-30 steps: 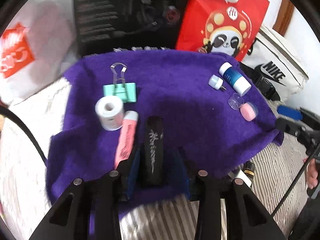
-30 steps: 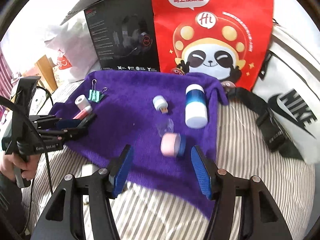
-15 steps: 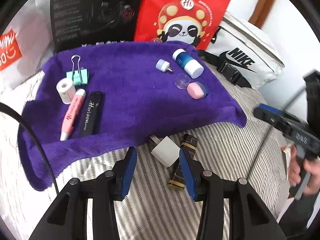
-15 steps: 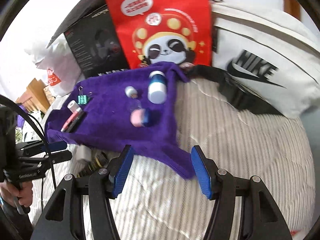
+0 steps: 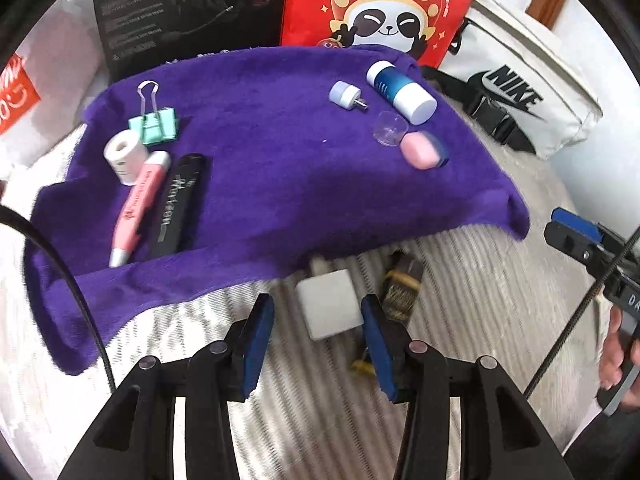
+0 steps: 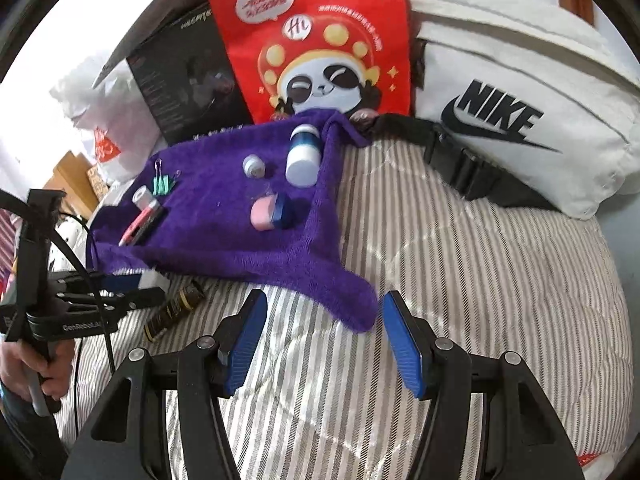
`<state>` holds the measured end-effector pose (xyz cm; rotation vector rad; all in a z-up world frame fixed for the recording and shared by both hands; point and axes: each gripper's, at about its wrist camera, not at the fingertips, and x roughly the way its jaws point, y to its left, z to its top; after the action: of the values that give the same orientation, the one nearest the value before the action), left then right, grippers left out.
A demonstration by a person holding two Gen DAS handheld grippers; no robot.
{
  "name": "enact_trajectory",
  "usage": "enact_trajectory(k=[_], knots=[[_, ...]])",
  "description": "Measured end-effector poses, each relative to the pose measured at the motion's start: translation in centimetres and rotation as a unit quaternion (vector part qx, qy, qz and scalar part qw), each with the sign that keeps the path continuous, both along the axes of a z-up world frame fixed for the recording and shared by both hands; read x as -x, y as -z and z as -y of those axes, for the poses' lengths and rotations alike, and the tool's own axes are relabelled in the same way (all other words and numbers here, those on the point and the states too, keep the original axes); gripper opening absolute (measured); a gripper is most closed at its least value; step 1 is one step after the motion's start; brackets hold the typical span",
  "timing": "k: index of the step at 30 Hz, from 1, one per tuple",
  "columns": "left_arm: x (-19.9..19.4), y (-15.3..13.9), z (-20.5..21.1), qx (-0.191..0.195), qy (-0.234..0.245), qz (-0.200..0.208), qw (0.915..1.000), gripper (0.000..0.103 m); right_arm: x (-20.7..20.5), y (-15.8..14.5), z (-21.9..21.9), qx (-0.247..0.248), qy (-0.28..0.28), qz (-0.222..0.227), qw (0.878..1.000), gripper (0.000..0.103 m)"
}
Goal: Organize rigid objects
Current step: 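Lower the left gripper onto the white charger and close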
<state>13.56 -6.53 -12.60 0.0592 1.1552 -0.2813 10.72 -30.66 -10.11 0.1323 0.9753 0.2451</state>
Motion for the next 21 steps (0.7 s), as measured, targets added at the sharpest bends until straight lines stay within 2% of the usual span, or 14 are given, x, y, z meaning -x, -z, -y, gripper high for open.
enact_trajectory(k=[6, 10, 14, 21], knots=[[-0.6, 0.4, 0.9, -0.009, 0.003, 0.002, 1.0, 0.041, 0.0, 1.2, -0.5, -0.013, 0.0, -0.014, 1.0, 0.06], [-0.9, 0.4, 1.4, -0.023, 0.006, 0.012, 0.9996, 0.027, 0.3, 1.6, -1.0, -0.01, -0.005, -0.019, 1.0, 0.06], [-0.4, 0.3, 1.0, -0.022, 0.018, 0.018, 0.9994, 0.027, 0.7, 1.9, -1.5, -0.008, -0.006, -0.027, 1.0, 0.06], [1.3, 0.1, -3.7, -0.024, -0.018, 0.024, 0.9992, 0.027, 1.4, 1.6, -4.6, -0.006, -0.031, -0.03, 0.999, 0.06]])
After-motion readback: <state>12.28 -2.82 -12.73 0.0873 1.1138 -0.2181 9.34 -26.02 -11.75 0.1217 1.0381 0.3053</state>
